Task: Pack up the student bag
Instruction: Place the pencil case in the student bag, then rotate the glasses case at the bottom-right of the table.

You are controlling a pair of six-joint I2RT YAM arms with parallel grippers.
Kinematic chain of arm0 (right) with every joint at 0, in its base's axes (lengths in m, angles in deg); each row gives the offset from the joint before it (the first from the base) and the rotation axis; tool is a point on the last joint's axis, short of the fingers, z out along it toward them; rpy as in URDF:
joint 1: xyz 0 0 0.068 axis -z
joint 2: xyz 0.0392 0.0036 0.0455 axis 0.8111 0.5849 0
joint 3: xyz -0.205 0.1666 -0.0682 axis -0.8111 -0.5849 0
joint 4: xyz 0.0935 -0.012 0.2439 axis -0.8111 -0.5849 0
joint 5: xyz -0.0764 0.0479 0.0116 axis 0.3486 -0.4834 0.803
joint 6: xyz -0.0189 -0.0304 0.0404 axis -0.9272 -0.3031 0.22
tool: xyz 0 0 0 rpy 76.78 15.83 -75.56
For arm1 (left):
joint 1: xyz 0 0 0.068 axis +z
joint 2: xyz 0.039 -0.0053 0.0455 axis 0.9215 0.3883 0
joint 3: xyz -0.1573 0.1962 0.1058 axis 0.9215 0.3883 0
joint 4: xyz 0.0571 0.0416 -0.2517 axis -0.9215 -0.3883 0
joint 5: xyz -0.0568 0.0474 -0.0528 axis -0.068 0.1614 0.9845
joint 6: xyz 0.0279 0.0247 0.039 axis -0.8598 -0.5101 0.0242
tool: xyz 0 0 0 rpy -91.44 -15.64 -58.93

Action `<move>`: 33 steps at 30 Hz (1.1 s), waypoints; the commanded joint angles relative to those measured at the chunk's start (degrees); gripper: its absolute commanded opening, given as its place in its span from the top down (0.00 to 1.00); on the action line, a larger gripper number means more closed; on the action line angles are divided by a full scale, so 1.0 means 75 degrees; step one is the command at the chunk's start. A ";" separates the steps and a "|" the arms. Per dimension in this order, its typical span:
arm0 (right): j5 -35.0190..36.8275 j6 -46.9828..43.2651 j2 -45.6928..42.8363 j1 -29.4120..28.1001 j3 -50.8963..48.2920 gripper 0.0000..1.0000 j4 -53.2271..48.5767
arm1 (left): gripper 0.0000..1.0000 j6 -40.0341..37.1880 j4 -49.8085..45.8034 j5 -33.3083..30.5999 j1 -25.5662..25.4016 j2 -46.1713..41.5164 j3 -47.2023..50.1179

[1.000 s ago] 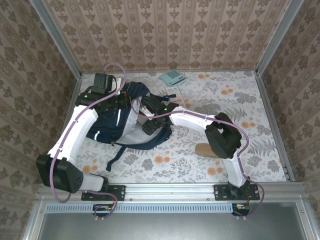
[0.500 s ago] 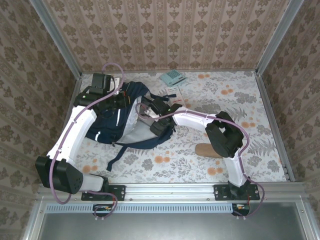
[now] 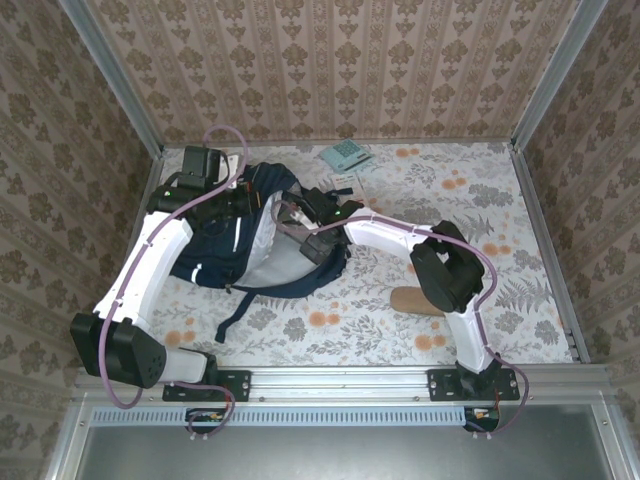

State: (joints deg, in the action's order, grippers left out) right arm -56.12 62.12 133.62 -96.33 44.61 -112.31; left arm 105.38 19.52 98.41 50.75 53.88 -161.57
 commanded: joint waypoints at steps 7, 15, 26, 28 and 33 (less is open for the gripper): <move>0.0135 0.0822 -0.1855 0.0144 -0.1097 0.01 0.0191 | 1.00 0.0044 0.0641 0.0384 0.0032 -0.0338 -0.0178; 0.0170 0.1425 -0.2362 0.0197 -0.1747 0.01 0.0304 | 1.00 0.0044 0.0642 0.0420 0.0032 -0.0290 -0.0191; -0.0884 0.4571 -0.3858 0.1615 -0.2883 0.01 -0.0223 | 1.00 0.0072 0.0717 0.0514 0.0031 -0.0231 -0.0193; -0.0986 0.5259 -0.4197 0.1864 -0.3218 0.00 -0.0520 | 1.00 0.0079 0.0758 0.0514 0.0031 -0.0233 -0.0159; -0.1112 0.6629 -0.5499 0.2014 -0.4625 0.00 -0.0703 | 1.00 0.0049 0.0815 0.0461 0.0052 -0.0208 -0.0067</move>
State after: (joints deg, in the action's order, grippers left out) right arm -61.81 102.21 97.36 -80.88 14.47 -113.49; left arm 105.38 19.87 99.22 50.75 53.88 -161.42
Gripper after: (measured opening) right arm 0.995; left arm 0.045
